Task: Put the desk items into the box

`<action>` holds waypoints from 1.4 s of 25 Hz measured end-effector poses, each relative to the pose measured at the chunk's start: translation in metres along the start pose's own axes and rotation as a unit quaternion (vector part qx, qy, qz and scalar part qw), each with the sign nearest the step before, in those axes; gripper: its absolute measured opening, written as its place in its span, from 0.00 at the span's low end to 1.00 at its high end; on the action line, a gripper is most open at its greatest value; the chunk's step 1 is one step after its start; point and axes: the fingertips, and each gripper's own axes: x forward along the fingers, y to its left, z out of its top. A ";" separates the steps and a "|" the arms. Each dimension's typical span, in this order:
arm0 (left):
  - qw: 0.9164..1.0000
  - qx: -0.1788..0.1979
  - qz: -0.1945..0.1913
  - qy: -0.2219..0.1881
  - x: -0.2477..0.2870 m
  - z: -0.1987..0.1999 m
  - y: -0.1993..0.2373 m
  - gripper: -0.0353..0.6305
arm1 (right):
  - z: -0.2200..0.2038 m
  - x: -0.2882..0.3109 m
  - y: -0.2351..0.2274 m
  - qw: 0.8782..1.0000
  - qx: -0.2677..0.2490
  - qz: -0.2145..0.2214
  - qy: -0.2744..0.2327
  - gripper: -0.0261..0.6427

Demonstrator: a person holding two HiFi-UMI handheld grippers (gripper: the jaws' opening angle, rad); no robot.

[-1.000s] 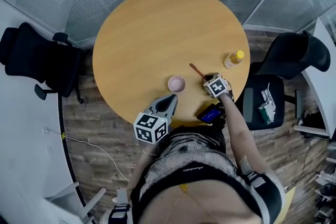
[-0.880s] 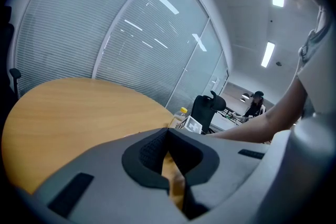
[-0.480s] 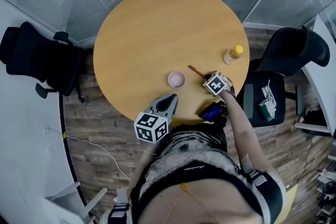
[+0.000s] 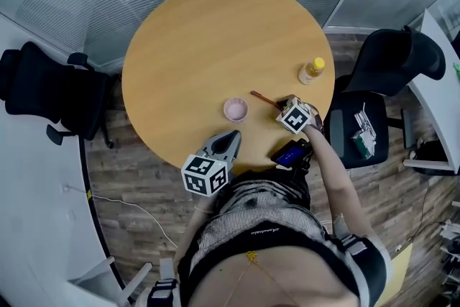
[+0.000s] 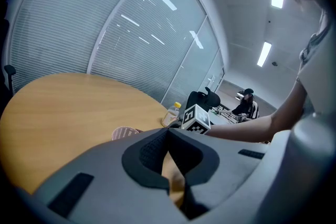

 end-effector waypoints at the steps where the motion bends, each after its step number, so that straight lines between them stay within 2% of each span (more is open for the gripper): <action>1: 1.000 0.000 -0.001 0.000 0.000 0.000 -0.001 0.08 | 0.001 -0.003 0.001 1.000 0.000 0.002 -0.004 0.13; 11: 1.000 0.009 -0.002 0.002 0.000 0.003 0.002 0.08 | 0.033 -0.050 0.003 0.999 -0.008 -0.015 -0.047 0.13; 22: 1.000 0.007 0.009 -0.001 -0.006 0.002 0.010 0.08 | 0.069 -0.091 0.021 0.995 0.012 -0.007 -0.095 0.13; 29: 1.000 0.003 0.011 -0.002 -0.006 0.003 0.014 0.08 | 0.077 -0.101 0.022 0.994 0.030 0.000 -0.105 0.13; 35: 1.000 -0.001 0.013 -0.003 -0.007 0.005 0.022 0.08 | 0.079 -0.098 0.028 0.995 0.022 0.007 -0.095 0.13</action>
